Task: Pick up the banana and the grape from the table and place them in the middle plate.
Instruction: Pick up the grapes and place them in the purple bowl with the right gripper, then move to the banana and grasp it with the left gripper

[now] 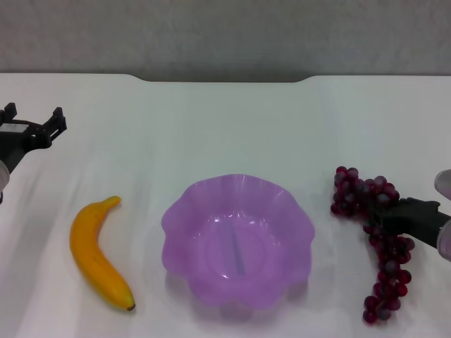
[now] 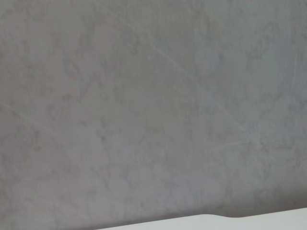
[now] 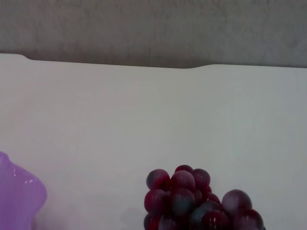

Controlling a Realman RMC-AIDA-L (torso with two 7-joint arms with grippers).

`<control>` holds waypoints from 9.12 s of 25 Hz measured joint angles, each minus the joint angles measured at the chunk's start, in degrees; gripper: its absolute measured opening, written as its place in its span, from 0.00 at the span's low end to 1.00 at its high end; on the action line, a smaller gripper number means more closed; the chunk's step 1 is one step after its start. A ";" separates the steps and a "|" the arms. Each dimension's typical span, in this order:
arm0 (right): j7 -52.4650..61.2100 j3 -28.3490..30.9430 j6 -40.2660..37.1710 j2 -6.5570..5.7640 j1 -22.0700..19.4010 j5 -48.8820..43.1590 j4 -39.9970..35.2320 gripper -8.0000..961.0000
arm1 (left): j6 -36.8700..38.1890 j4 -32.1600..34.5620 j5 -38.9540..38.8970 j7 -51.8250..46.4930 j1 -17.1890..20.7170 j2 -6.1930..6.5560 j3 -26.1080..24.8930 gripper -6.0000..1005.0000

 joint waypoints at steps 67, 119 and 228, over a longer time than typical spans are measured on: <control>-32.67 -3.05 13.91 -0.07 10.49 24.52 -18.69 0.23 | 0.08 0.29 0.00 -0.13 -1.63 -0.18 0.45 0.87; -58.78 -21.12 9.68 0.51 7.61 55.30 -2.13 0.20 | 1.31 0.38 0.00 -0.28 -2.04 -0.16 0.48 0.87; -90.66 39.73 42.63 -0.07 13.26 80.80 40.83 0.91 | 81.66 -60.07 -11.27 0.71 4.54 13.60 22.28 0.86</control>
